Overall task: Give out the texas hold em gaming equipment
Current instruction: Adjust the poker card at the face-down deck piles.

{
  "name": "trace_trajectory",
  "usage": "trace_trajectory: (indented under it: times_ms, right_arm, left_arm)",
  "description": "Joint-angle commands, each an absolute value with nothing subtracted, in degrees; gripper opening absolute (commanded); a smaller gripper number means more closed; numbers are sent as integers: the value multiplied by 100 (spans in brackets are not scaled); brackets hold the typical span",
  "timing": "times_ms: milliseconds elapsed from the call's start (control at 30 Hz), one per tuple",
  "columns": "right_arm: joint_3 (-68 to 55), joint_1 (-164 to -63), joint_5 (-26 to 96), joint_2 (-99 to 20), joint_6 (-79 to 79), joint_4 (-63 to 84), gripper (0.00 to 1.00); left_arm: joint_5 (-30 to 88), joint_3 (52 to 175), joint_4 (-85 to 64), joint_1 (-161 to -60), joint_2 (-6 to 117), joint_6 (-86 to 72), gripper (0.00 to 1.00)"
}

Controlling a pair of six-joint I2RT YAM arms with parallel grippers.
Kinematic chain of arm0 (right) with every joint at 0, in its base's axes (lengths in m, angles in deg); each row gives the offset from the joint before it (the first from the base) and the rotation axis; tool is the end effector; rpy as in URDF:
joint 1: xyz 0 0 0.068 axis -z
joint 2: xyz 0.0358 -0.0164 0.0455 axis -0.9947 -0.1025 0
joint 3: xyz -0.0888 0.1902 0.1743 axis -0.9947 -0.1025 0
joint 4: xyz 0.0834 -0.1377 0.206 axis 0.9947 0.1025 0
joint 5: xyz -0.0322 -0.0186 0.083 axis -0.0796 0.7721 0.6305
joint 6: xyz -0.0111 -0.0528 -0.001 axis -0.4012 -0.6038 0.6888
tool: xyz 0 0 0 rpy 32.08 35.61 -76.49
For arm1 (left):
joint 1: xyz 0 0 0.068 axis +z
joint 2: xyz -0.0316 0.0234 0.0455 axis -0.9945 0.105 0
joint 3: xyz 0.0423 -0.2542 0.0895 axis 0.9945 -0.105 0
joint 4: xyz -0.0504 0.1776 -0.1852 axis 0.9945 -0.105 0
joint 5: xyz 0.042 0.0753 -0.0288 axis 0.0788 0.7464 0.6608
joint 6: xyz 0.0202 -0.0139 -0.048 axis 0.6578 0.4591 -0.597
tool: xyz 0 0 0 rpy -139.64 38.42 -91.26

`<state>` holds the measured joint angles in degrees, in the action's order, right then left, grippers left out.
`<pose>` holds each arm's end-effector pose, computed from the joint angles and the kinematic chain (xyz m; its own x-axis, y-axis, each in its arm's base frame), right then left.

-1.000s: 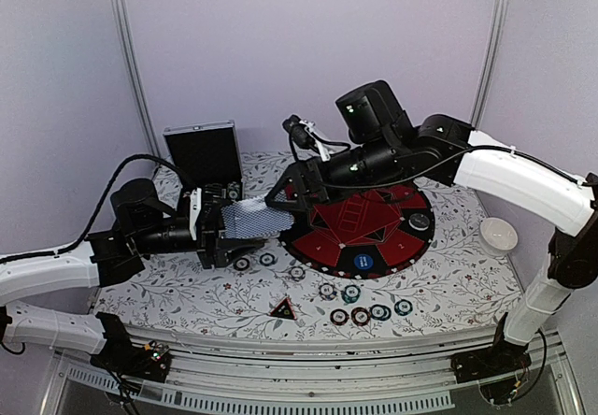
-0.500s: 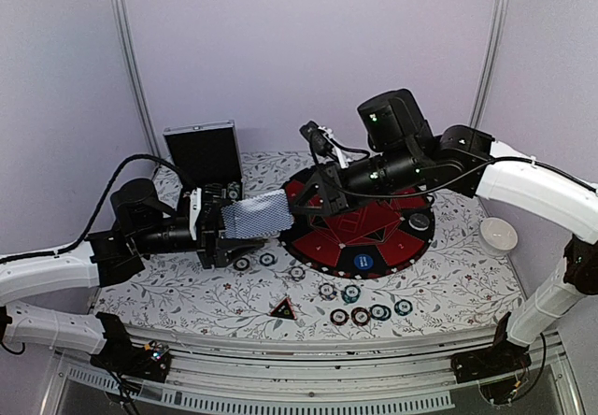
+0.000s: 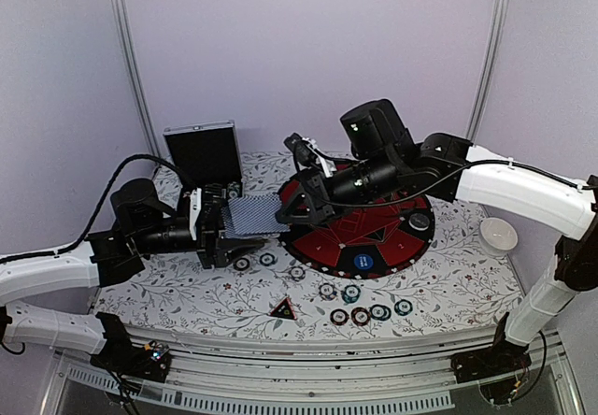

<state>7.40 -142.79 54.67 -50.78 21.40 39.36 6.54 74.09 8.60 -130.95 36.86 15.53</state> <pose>0.1768 0.3217 0.3714 -0.6984 -0.3343 -0.6329 -0.7157 0.3288 0.6162 0.1422 -0.1790 0.2851 0.1508 0.0751 -0.9857 0.9656 0.2023 0.1632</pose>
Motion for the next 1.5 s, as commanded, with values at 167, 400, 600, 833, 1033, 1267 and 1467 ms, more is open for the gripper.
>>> trace_trajectory:
  times_ms: [167, 400, 600, 833, 1033, 1267, 1467]
  right_arm:
    - [1077, -14245, 5621, -5248, 2062, 3716, 25]
    - [1133, -14247, 5472, -5383, 2110, 3776, 39]
    - [1297, -14247, 5077, -5487, 2104, 4095, 45]
    - [1313, -14247, 5060, -5312, 2102, 4154, 63]
    - [1318, -14246, 4820, -5289, 2118, 4457, 73]
    - [1385, -14239, 4483, -5088, 2116, 4699, 74]
    - [1661, -14227, 4681, -5319, 2064, 4701, 74]
  left_arm:
    - [627, 7387, 1013, -13071, 3625, 1562, 55]
    - [619, 7395, 1010, -13070, 3654, 1546, 55]
    - [614, 7386, 1058, -13073, 3640, 1499, 55]
    - [631, 7372, 1131, -13066, 3647, 1378, 56]
    - [637, 7362, 1213, -13030, 3656, 1228, 55]
    - [468, 7348, 1385, -12950, 3698, 957, 56]
    - [165, 7365, 1526, -12937, 3834, 679, 56]
